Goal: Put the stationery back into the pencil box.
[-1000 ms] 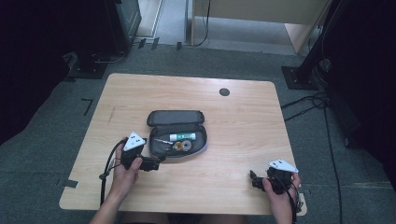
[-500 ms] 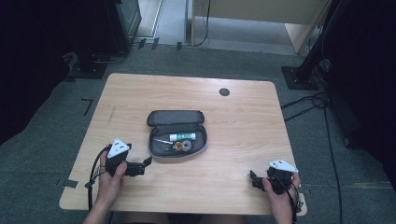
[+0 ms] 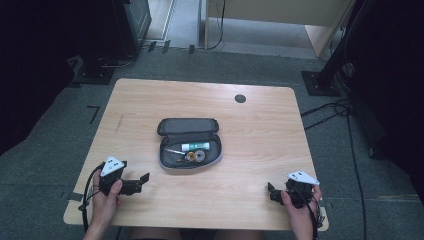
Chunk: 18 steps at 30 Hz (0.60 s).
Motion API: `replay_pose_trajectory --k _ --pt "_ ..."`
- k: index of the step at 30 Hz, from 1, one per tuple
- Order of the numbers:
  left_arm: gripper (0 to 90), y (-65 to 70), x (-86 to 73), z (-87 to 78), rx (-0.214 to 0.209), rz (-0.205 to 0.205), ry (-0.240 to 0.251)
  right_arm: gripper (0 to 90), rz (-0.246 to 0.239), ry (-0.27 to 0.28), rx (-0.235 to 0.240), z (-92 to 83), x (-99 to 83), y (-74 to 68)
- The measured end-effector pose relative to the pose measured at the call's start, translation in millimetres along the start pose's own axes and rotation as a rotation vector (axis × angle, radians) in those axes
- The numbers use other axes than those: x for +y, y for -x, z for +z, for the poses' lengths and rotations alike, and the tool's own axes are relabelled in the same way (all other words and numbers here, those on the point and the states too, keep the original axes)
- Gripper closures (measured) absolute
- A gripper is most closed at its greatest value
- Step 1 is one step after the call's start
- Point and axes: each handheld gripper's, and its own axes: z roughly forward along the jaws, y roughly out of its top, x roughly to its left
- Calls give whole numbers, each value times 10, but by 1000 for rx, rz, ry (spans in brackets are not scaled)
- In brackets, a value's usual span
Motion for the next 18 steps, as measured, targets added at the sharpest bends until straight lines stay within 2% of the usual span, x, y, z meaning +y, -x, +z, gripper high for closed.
replay_pose_trajectory --k 11,18 --pt "0 -226 -179 -133 62 -35 -34 3 0 0 0 0 0 0" --pt "0 -350 -254 -223 116 -36 -68 3 0 0 0 0 0 0"
